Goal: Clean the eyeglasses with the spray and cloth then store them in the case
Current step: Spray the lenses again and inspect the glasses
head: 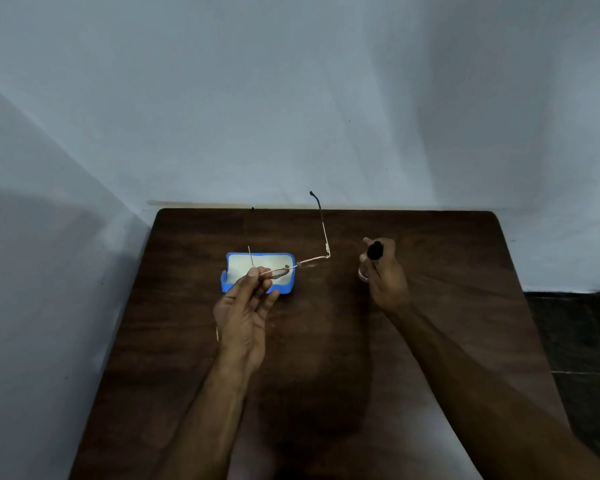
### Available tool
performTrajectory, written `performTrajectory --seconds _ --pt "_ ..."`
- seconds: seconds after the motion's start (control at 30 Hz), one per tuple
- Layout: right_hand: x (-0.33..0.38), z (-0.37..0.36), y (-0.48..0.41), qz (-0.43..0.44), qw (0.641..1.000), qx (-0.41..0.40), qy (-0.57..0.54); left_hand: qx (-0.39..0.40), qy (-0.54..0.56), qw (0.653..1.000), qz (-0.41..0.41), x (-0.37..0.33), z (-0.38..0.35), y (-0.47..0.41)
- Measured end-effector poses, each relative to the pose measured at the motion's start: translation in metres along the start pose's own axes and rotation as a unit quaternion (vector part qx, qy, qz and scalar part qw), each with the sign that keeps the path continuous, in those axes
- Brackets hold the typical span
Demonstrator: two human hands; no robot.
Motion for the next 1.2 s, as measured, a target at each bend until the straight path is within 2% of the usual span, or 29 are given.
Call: performTrajectory --seconds 0.47,0.97,1.1,1.2 --pt "-0.013 -0.023 0.000 -0.010 0.998 0.010 0.061 -0.026 -0.018 0.999 -0.009 0.001 0.017 0.003" --pt "-0.016 -0.025 0.013 -0.027 0.997 0.014 0.064 -0.036 -0.019 0.999 -0.005 -0.007 0.026 0.006" --pt "-0.009 -0.025 0.027 -0.023 0.996 -0.030 0.083 -0.038 0.013 0.999 0.003 -0.020 0.040 0.006" --pt "0.011 -0.025 0.047 0.037 0.986 -0.126 0.106 -0.033 0.050 0.998 0.016 -0.031 0.057 0.003"
Point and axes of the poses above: each hand's wrist, its own y-axis away from the middle knuckle, its own z-axis out of the back of the hand, x = y × z, the point moved 2 cm from there along -y, towards the middle knuckle, and after that the axes turned 4 degrees about -y, right-handed, at the moved point
